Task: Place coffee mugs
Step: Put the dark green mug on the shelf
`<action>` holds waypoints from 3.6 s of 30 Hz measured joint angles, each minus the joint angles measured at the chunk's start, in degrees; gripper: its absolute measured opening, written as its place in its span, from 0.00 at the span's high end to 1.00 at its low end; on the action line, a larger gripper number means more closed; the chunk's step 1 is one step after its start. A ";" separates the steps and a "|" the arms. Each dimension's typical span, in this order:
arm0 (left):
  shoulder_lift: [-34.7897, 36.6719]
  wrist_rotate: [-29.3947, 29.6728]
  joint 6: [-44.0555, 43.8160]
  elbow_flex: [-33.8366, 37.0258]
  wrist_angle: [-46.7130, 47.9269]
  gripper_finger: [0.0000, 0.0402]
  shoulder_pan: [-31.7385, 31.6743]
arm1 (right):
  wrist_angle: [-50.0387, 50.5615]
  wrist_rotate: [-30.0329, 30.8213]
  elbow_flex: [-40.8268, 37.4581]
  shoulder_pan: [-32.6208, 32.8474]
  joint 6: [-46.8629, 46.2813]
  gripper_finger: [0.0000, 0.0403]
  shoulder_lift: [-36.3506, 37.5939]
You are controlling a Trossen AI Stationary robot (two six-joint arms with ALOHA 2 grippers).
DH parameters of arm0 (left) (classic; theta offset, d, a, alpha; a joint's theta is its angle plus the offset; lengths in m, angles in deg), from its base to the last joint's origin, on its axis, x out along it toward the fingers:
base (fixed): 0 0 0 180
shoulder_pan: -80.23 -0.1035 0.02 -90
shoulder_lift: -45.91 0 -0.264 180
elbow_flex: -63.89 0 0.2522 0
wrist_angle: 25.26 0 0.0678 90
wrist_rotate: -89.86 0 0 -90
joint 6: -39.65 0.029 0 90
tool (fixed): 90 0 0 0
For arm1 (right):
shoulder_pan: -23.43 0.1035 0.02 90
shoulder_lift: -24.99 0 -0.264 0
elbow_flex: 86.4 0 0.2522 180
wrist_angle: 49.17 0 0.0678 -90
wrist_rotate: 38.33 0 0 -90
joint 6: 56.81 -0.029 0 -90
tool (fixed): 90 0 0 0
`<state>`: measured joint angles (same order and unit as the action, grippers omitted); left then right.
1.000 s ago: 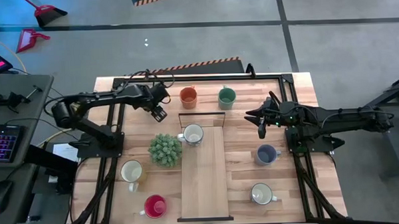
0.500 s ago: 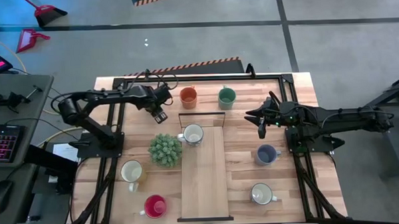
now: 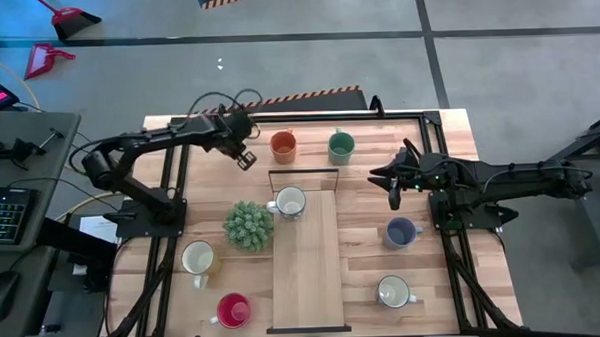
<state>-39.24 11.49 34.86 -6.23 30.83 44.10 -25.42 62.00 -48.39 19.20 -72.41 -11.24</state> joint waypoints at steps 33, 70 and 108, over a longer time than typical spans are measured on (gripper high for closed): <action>-0.65 -7.69 -10.48 -34.45 9.89 0.99 34.04 | 1.61 0.39 0.00 0.00 0.64 0.77 -0.01; -21.54 -6.39 9.59 -55.75 24.19 0.99 51.35 | 4.82 -5.42 0.00 0.00 -0.90 0.77 -0.02; -36.95 -16.31 8.43 -55.65 26.68 0.99 62.39 | 4.38 -7.14 0.02 -0.01 -2.54 0.77 -0.07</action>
<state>-76.20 -4.82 43.30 -61.88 57.51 106.49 -21.04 54.86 -48.37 19.19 -74.94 -11.30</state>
